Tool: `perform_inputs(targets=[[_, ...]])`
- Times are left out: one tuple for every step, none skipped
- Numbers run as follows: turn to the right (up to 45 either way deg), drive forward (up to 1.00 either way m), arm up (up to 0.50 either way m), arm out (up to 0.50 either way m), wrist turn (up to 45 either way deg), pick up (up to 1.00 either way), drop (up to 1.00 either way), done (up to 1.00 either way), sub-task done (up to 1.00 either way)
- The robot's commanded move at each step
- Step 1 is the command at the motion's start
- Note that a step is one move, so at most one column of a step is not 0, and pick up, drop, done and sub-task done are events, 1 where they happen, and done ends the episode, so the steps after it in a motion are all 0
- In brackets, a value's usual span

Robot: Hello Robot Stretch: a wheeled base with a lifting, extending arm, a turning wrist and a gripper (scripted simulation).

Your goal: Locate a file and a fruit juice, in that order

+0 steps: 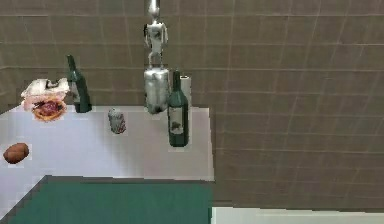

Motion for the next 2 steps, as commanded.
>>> perform_inputs(targets=[[-21.0, 0.0, 0.0, 0.0, 0.0, 0.0, 0.0, 0.0, 0.0], [0.0, 0.0, 0.0, 0.0, 0.0, 0.0, 0.0, 1.0, 0.0]])
